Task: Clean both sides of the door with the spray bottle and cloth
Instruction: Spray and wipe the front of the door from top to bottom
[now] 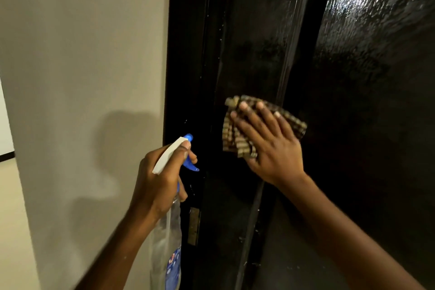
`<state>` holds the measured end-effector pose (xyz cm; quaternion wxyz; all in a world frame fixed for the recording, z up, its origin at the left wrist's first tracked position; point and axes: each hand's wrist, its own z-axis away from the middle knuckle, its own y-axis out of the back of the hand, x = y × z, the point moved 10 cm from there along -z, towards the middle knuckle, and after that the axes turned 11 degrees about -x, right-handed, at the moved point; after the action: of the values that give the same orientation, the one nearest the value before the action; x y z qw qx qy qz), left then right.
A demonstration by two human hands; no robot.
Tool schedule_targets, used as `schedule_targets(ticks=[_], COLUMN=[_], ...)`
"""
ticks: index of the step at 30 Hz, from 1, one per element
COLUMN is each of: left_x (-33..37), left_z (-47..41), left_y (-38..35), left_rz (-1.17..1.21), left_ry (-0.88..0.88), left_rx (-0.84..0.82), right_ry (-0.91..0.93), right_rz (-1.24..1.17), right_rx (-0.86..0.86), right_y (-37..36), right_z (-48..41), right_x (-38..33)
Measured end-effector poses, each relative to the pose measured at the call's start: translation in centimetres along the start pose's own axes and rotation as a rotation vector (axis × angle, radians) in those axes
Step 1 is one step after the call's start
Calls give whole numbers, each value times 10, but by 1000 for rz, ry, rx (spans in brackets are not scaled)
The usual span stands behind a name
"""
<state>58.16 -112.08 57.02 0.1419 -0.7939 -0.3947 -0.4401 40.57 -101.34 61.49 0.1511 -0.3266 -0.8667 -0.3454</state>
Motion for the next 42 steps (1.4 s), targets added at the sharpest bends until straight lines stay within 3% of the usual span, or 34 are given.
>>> schedule_targets(ticks=[4,8,14,20,24,32,35,42], left_x=[0,-3,-1,6,4,0,-1,-2], left_z=[-3,-3,-2,-5,-3,1,2,3], left_y=[-12,-19,-11,10,19,25,28,32], left_rz=[6,41,27,-25,-25,-42,-59,-29], left_ry=[6,-1,-6,-29,-9,-4,-6,-20], left_rx=[-15,-21,-13,27,71,63,56,79], right_ry=[-267,-386,-215,-204,-187,314,278,-57], right_rz=[-86,-158,-83,-110,-72,92,53,-8], right_rx=[46,19,-64,105,101,1,38,131], right_y=[29,5,-33,34,60,-5,10,66], right_z=[-30,1,39,-54,-103,-44,-62,-124], right_x=[38,21,-22,17,21,-73,-56,-1])
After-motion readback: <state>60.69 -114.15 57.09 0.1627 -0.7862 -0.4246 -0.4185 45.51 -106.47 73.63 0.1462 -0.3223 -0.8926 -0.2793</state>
